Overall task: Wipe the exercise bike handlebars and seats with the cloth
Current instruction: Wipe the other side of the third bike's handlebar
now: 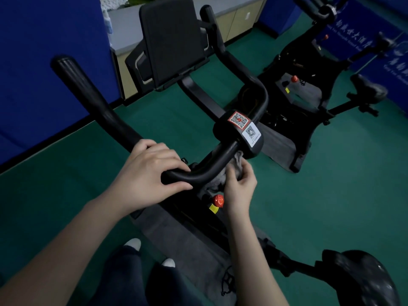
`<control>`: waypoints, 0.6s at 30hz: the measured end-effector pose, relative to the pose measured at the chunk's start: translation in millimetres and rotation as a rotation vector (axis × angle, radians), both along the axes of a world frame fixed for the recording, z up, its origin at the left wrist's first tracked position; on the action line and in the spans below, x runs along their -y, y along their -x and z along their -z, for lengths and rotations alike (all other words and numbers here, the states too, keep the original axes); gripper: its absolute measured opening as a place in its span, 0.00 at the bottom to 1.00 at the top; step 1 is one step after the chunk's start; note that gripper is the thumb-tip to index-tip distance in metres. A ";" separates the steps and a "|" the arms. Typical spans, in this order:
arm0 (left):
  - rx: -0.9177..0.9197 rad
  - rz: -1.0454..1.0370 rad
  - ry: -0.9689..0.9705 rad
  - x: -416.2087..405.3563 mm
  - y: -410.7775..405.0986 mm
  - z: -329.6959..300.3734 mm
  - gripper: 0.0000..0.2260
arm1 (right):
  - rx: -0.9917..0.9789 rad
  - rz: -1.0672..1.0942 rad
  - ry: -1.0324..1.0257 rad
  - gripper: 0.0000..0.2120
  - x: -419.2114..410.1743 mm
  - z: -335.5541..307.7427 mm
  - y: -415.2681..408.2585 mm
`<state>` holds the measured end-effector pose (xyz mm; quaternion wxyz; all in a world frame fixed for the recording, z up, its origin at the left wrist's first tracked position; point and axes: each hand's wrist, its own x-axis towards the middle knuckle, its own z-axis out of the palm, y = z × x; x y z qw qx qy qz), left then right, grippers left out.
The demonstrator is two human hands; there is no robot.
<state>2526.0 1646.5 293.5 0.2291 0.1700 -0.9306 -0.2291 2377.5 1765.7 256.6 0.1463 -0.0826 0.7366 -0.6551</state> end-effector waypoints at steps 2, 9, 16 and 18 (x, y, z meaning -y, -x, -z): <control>-0.001 -0.002 0.015 0.2 0.2 0.0 0.18 | 0.029 -0.078 0.056 0.07 0.2 4.5 -21.5; 0.005 0.011 0.019 0.9 0.1 -0.5 0.18 | 0.141 -0.134 0.137 0.06 -16.8 12.6 -43.6; 0.002 0.010 0.029 0.7 -0.6 -0.1 0.18 | 0.048 -0.105 0.093 0.03 -21.9 -0.4 -50.2; 0.005 0.006 0.031 0.1 -0.6 -0.9 0.18 | 0.031 -0.160 0.057 0.04 -27.2 -1.8 -54.7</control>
